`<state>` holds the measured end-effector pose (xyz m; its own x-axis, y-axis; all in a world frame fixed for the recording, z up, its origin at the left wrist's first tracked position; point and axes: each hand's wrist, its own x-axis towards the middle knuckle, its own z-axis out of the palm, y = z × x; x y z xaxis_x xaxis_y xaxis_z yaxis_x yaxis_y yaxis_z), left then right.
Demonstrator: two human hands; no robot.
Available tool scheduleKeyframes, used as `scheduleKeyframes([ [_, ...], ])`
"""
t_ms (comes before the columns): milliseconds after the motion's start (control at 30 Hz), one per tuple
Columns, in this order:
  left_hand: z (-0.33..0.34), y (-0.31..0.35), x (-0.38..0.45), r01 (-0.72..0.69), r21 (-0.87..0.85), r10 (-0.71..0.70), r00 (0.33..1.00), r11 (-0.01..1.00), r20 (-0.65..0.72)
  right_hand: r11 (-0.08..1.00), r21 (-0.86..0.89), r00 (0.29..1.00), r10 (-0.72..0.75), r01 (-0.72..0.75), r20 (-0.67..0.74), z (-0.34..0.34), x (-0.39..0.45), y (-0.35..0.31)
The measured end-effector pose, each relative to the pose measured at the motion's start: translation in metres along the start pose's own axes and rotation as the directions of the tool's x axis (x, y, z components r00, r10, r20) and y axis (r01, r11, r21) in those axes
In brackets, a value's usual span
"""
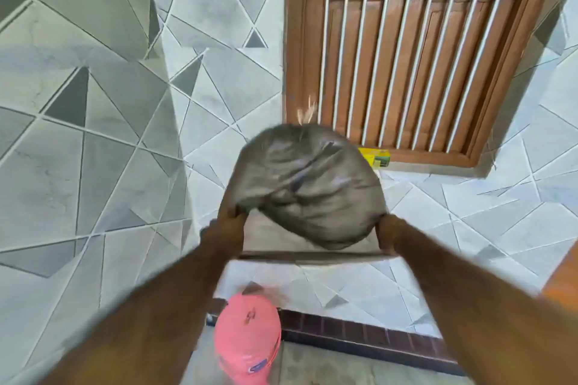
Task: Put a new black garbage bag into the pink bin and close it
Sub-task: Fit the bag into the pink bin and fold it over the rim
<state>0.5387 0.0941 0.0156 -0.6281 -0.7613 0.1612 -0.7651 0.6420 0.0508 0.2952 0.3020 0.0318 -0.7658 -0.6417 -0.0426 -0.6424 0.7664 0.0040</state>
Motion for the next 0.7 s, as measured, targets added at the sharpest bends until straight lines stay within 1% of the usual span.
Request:
scheduleKeyframes([
  [33, 0.040, -0.007, -0.008, 0.036, 0.027, -0.040, 0.988, 0.999, 0.147, 1.000, -0.001, 0.994, 0.018, -0.018, 0.110, 0.033, -0.002, 0.005],
  [67, 0.061, -0.014, -0.011, 0.074, 0.032, -0.078, 0.983, 0.997, 0.168, 1.000, 0.017, 0.992, 0.010, -0.013, 0.126, 0.053, 0.000, 0.009],
  [100, 0.076, -0.021, -0.011, 0.101, -0.020, -0.097, 0.981, 0.995, 0.168, 0.999, 0.051, 0.993, 0.001, -0.007, 0.121, 0.065, 0.001, 0.015],
  [133, 0.083, -0.027, -0.011, 0.127, -0.093, -0.107, 0.974, 0.987, 0.202, 0.998, 0.066, 0.991, -0.002, -0.007, 0.133, 0.070, 0.002, 0.018],
  [167, 0.082, -0.031, -0.009, 0.151, -0.174, -0.105, 0.963, 0.973, 0.249, 0.996, 0.090, 0.991, 0.009, -0.022, 0.137, 0.069, 0.005, 0.019],
  [200, 0.079, -0.033, -0.008, 0.166, -0.228, -0.103, 0.959, 0.959, 0.264, 0.992, 0.122, 0.993, 0.027, -0.041, 0.117, 0.068, 0.007, 0.019],
  [233, 0.077, -0.034, -0.005, 0.174, -0.249, -0.104, 0.957, 0.953, 0.269, 0.984, 0.166, 0.994, 0.040, -0.056, 0.103, 0.066, 0.010, 0.019],
  [267, 0.073, -0.034, -0.002, 0.174, -0.257, -0.109, 0.963, 0.951, 0.247, 0.976, 0.209, 0.995, 0.045, -0.063, 0.090, 0.063, 0.013, 0.018],
  [367, 0.066, -0.028, -0.002, 0.200, -0.302, -0.144, 0.970, 0.932, 0.196, 0.962, 0.266, 0.992, 0.029, -0.060, 0.121, 0.067, 0.019, 0.016],
  [467, 0.062, -0.022, 0.000, 0.238, -0.353, -0.180, 0.965, 0.905, 0.191, 0.983, 0.182, 0.984, -0.014, -0.019, 0.178, 0.070, 0.024, 0.014],
  [500, 0.056, -0.022, 0.003, 0.259, -0.362, -0.205, 0.962, 0.895, 0.182, 0.985, 0.170, 0.985, -0.037, 0.007, 0.171, 0.066, 0.027, 0.013],
  [567, 0.033, -0.014, 0.008, 0.254, -0.401, -0.239, 0.967, 0.880, 0.087, 0.974, 0.221, 0.994, -0.075, 0.055, 0.084, 0.046, 0.035, 0.010],
  [600, 0.020, -0.008, 0.010, 0.225, -0.432, -0.255, 0.967, 0.873, -0.010, 0.956, 0.284, 0.998, -0.066, 0.069, -0.019, 0.032, 0.039, 0.009],
  [633, 0.007, -0.001, 0.009, 0.191, -0.472, -0.284, 0.950, 0.860, -0.133, 0.927, 0.362, 0.983, -0.038, 0.101, -0.179, 0.020, 0.044, 0.007],
  [667, 0.001, 0.004, 0.005, 0.157, -0.491, -0.315, 0.914, 0.857, -0.257, 0.890, 0.432, 0.931, 0.021, 0.148, -0.363, 0.012, 0.047, 0.006],
  [700, 0.000, 0.008, -0.002, 0.143, -0.444, -0.309, 0.893, 0.884, -0.328, 0.871, 0.452, 0.869, 0.063, 0.191, -0.490, 0.010, 0.048, 0.005],
])
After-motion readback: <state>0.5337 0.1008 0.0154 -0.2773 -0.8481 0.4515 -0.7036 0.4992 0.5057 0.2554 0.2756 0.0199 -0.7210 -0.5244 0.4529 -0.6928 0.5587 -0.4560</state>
